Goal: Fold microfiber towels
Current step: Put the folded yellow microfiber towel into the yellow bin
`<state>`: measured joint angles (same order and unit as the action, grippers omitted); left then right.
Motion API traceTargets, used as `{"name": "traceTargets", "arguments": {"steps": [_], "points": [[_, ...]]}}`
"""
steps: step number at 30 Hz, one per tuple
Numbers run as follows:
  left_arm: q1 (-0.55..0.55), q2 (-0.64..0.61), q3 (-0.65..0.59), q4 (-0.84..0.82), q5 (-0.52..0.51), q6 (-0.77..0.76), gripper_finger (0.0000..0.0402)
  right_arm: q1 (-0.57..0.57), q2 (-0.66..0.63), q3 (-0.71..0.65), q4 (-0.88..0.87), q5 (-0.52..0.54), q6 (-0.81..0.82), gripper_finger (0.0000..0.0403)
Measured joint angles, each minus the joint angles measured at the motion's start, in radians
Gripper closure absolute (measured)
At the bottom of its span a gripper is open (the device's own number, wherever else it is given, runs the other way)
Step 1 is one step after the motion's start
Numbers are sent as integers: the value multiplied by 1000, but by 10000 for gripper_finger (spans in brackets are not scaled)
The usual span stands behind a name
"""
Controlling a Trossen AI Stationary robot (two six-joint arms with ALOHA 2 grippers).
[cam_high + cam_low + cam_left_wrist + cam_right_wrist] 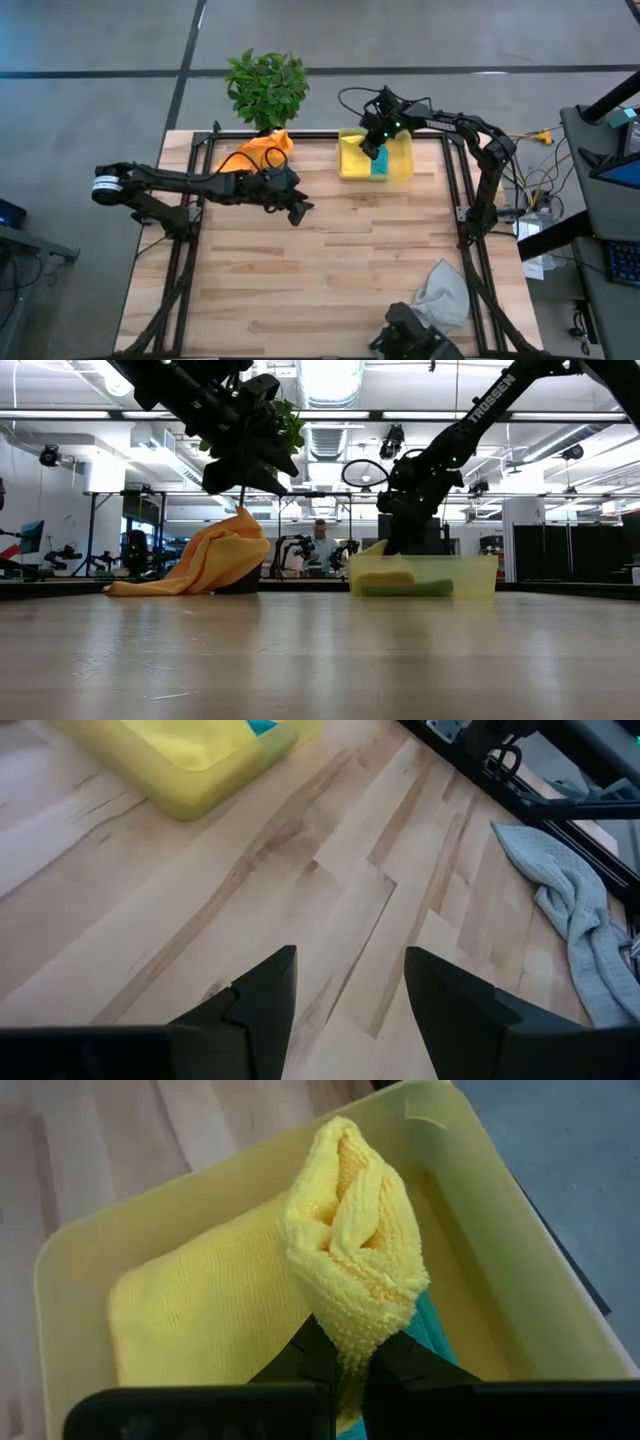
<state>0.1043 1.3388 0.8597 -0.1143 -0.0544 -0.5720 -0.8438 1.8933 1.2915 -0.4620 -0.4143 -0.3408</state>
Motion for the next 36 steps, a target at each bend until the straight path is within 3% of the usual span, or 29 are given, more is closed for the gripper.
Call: {"name": "traceTargets", "arguments": {"steps": [10, 19, 26, 36], "points": [[0, 0, 0, 0, -2, -4, 228, 25, 24, 0, 11, 81, 3, 375], [0, 0, 0, 0, -3, -27, 228, 41, 40, 6, 6, 220, 36, 306], [0, 0, 0, 0, -3, -28, 228, 39, 25, 39, -11, 236, 53, 245], [0, 0, 0, 0, -2, -25, 228, 20, -17, 94, -82, 279, 97, 212]]}}
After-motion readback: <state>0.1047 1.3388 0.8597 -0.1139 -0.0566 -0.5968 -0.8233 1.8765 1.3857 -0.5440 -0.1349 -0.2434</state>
